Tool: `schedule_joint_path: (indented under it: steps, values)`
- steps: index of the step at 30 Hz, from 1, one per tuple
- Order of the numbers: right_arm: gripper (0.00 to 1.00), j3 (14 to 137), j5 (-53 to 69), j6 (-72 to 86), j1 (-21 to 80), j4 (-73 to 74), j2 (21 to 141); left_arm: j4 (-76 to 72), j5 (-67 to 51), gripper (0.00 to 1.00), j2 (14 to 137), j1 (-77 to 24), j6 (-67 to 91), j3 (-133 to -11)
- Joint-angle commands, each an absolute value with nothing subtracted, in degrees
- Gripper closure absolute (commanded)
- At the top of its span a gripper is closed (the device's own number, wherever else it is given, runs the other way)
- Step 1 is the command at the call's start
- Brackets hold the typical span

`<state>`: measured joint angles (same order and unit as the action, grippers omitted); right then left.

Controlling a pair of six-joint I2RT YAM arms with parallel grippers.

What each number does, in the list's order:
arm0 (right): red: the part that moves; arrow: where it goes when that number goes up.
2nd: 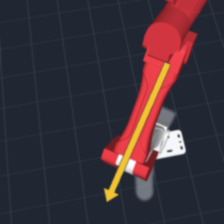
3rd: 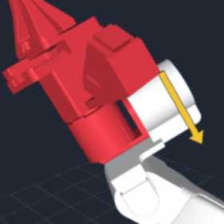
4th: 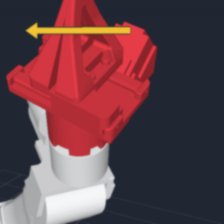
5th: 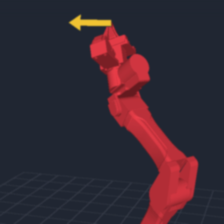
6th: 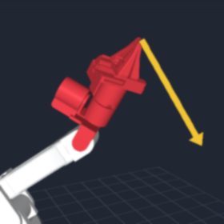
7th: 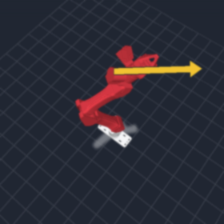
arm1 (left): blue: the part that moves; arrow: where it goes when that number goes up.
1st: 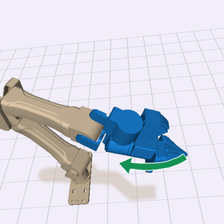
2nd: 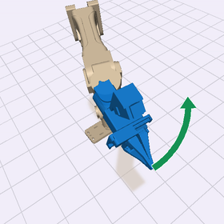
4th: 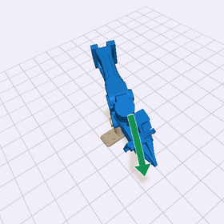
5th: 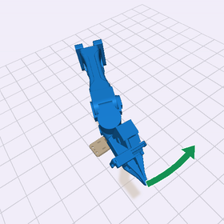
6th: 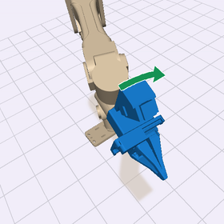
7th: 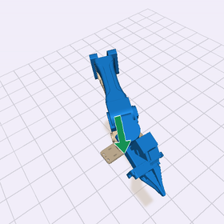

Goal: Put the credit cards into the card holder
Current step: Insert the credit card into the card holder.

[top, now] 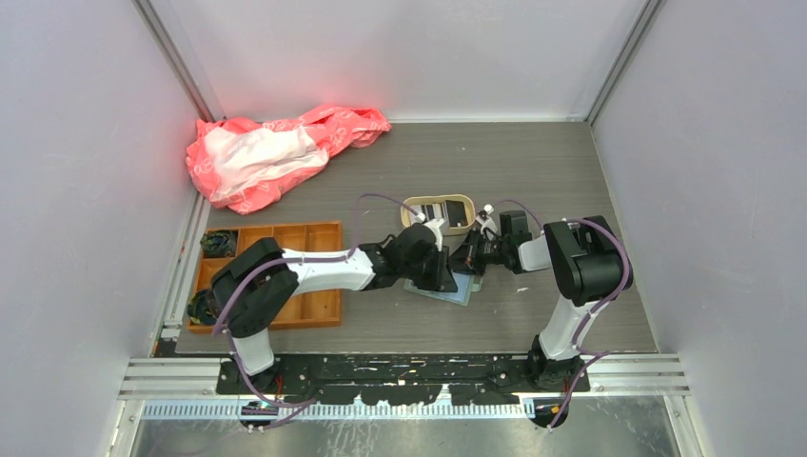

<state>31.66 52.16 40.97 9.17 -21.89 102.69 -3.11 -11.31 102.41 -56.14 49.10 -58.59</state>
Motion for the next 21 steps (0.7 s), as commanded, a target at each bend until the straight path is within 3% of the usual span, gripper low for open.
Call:
schedule_joint_path:
  steps: [1,12,21]
  values:
    - [0.93,31.46,45.36,39.05,9.23,-21.18,104.07,-4.92,-6.58,0.78,104.04,-58.00,45.03,-63.40]
    - [0.92,31.72,45.29,38.72,9.25,-20.31,104.06,4.26,0.12,0.79,110.77,-59.93,41.48,-72.00]
    - [0.88,32.21,45.30,38.06,9.27,-18.90,104.24,11.12,7.64,0.80,110.77,-59.87,40.17,-71.54]
